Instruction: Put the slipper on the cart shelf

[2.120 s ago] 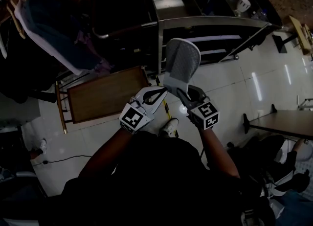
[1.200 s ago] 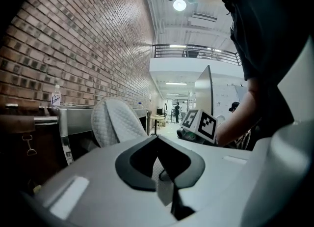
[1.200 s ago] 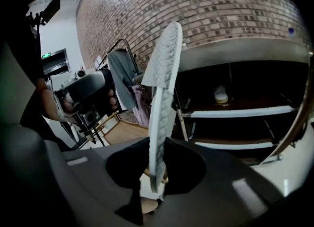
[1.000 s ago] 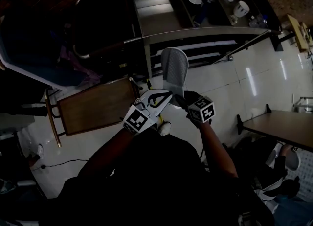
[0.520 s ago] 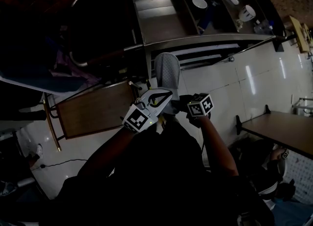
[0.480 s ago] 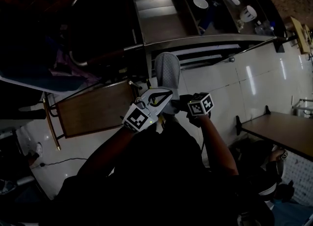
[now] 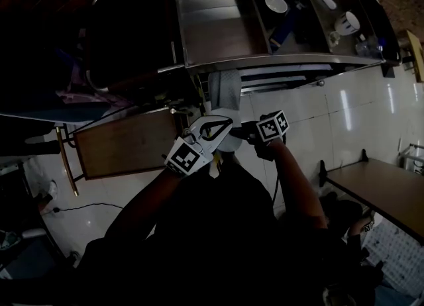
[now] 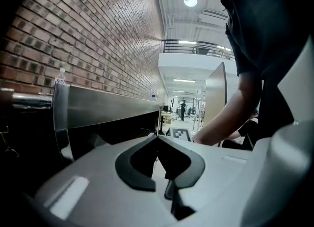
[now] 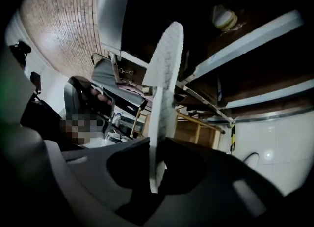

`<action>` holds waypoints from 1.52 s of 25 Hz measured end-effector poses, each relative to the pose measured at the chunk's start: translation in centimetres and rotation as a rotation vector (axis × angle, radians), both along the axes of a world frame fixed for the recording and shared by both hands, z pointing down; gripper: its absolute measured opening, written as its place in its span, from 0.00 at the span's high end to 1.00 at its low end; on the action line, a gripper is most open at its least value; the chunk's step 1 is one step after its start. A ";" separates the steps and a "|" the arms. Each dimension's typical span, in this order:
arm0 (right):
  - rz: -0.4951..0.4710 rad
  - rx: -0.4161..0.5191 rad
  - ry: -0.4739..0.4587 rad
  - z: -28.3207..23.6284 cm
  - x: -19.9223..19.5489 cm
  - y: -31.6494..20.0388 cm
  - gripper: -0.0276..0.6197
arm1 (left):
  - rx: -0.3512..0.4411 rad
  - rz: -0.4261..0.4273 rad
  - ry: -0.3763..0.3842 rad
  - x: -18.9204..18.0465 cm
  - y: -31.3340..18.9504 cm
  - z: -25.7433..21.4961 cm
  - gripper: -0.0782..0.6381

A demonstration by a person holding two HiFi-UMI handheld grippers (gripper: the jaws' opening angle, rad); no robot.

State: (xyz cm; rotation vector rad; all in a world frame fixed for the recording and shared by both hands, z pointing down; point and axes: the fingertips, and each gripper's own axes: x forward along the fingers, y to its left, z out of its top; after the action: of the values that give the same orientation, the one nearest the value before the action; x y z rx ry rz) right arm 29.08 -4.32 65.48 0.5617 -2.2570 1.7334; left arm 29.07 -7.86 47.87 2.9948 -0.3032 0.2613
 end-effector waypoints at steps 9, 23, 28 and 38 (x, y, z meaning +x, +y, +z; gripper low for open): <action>-0.001 -0.066 -0.075 2.3 1.7 -4.1 0.86 | -0.011 -0.014 -0.020 2.2 -1.3 1.7 0.89; 0.125 -0.014 -0.043 4.3 3.5 -13.0 0.85 | -0.030 -0.110 -0.034 2.1 -3.4 2.5 0.89; 0.233 0.027 -0.031 4.5 5.0 -15.6 0.85 | -0.051 -0.133 -0.039 1.9 -3.8 3.1 0.89; 0.368 0.145 0.066 4.3 7.5 -19.9 0.83 | -0.071 -0.158 -0.038 2.1 -4.3 3.7 0.89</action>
State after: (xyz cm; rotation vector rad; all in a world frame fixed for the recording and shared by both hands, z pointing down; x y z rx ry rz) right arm 36.62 -24.17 69.82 1.1084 -2.3590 1.6786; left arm 31.18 -12.13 51.55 2.8793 -0.5206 0.3065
